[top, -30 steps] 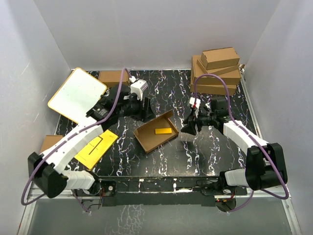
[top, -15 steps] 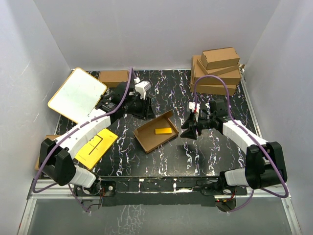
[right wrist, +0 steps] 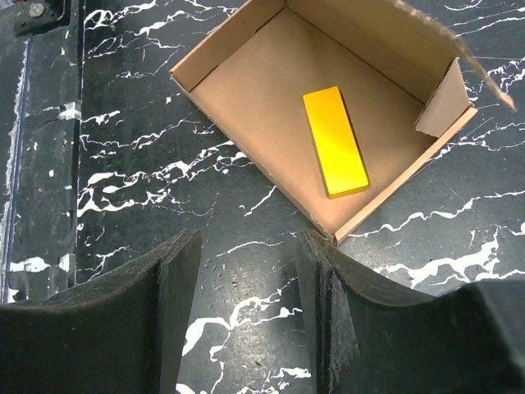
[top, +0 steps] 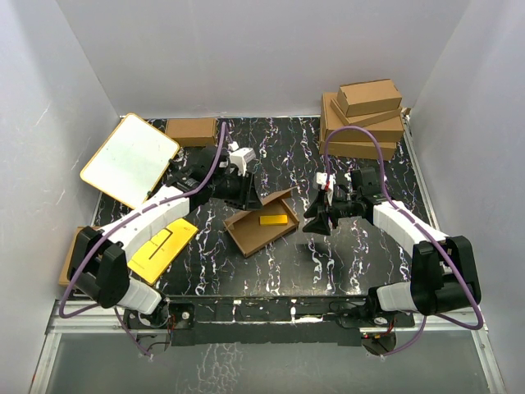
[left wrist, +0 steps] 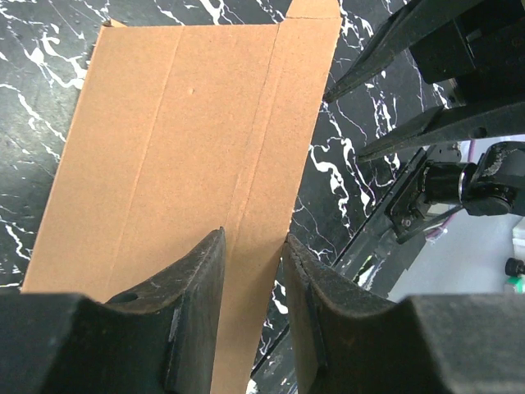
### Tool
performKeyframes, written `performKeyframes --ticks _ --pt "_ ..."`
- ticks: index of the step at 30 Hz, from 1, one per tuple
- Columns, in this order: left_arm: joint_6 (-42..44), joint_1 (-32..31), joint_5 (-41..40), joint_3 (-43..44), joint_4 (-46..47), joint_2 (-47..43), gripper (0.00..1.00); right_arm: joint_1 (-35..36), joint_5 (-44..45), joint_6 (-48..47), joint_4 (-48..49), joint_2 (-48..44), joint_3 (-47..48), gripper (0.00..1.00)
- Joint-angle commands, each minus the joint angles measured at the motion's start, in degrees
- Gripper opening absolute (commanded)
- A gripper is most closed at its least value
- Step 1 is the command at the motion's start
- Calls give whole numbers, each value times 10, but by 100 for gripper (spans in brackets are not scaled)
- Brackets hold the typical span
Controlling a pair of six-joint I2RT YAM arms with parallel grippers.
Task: Fold the paper box
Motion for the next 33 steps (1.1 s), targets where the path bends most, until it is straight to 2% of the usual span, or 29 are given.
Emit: performKeyframes --ticks 1,14,27,30,33 --pt "-13 3 36 -16 19 7 31 -1 -31 -31 10 2 25 54" --pt "-27 4 59 -51 43 29 31 -5 -41 -99 -65 2 56 55" --pt "-40 4 73 -88 79 64 31 -20 -66 -93 -73 -5 64 55" --pt "-42 4 75 -92 85 77 31 -20 -75 -34 -32 -4 59 55" --pt "-43 4 74 -97 91 91 30 -20 -88 89 67 -3 41 55"
